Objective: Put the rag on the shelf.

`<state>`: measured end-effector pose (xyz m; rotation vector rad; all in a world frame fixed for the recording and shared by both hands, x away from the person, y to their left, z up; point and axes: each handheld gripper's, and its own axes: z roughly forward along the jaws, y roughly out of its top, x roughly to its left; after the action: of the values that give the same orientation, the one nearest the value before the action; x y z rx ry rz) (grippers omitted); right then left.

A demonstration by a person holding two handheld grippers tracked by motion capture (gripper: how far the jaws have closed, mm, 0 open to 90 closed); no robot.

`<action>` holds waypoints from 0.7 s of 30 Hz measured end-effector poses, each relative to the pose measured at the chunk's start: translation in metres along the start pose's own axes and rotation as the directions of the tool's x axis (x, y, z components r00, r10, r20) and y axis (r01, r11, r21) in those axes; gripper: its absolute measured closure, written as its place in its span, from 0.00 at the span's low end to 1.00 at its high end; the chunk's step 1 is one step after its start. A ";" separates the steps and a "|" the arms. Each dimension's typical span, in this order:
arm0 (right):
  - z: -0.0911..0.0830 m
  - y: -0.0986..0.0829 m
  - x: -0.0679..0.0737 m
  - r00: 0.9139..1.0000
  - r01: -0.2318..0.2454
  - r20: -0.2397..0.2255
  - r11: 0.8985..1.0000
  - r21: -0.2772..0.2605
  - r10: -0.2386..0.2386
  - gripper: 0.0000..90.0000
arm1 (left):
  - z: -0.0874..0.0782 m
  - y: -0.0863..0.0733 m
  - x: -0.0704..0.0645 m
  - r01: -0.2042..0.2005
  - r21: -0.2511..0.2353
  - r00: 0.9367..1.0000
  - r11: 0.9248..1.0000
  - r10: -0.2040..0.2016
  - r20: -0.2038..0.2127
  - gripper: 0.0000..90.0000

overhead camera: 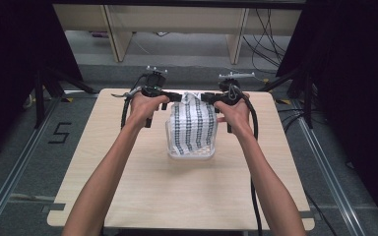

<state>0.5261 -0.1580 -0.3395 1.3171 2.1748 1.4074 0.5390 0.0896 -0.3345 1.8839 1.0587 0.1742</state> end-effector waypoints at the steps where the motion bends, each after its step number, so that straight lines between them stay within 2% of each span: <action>1: 0.000 0.000 0.000 1.000 0.000 0.000 1.000 0.000 0.000 0.80 | 0.001 0.000 0.000 0.004 0.012 1.000 1.000 -0.004 -0.003 0.78; 4: 0.003 -0.002 -0.002 0.999 -0.017 0.047 1.000 0.020 0.016 0.64 | -0.001 0.000 -0.002 0.010 0.017 1.000 1.000 -0.010 -0.020 0.59; 6: 0.003 -0.002 -0.003 0.999 -0.014 0.045 1.000 0.018 0.013 0.64 | -0.002 0.000 -0.006 0.003 0.000 1.000 1.000 -0.003 -0.013 0.58; 8: 0.001 -0.001 -0.002 0.999 -0.004 0.050 1.000 0.013 0.004 0.62 | -0.005 0.000 -0.007 -0.010 0.010 1.000 1.000 0.011 -0.016 0.56; 9: 0.000 -0.001 -0.001 0.999 -0.012 0.044 1.000 0.015 0.011 0.62 | -0.005 0.000 -0.009 0.000 0.005 1.000 1.000 0.000 -0.016 0.55; 10: -0.003 0.000 -0.001 0.999 0.004 0.036 1.000 0.010 -0.004 0.61 | -0.008 0.000 -0.010 -0.020 0.016 1.000 1.000 0.020 -0.015 0.54; 12: -0.007 0.000 0.001 0.999 0.005 0.032 1.000 0.011 -0.005 0.60 | -0.009 -0.001 -0.010 -0.022 0.010 1.000 1.000 0.022 -0.012 0.52; 13: -0.007 0.000 0.001 0.999 0.005 0.032 1.000 0.011 -0.005 0.60 | -0.010 -0.002 -0.012 -0.008 -0.004 1.000 1.000 0.008 -0.010 0.52; 15: -0.011 0.000 0.001 0.999 0.029 0.030 1.000 0.005 -0.030 0.59 | -0.014 -0.004 -0.012 -0.014 -0.001 1.000 1.000 0.014 -0.001 0.50; 17: -0.015 0.000 0.002 1.000 0.024 0.019 1.000 0.001 -0.024 0.58 | -0.018 -0.005 -0.013 -0.014 -0.005 1.000 1.000 0.014 0.005 0.48; 21: -0.024 0.001 0.003 0.999 0.049 0.020 0.999 -0.014 -0.048 0.54 | -0.025 -0.009 -0.012 0.003 -0.024 1.000 1.000 -0.003 -0.006 0.42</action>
<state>0.5101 -0.1704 -0.3254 1.2589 2.1652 1.3842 0.5141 0.0991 -0.3241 1.8606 1.0592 0.1902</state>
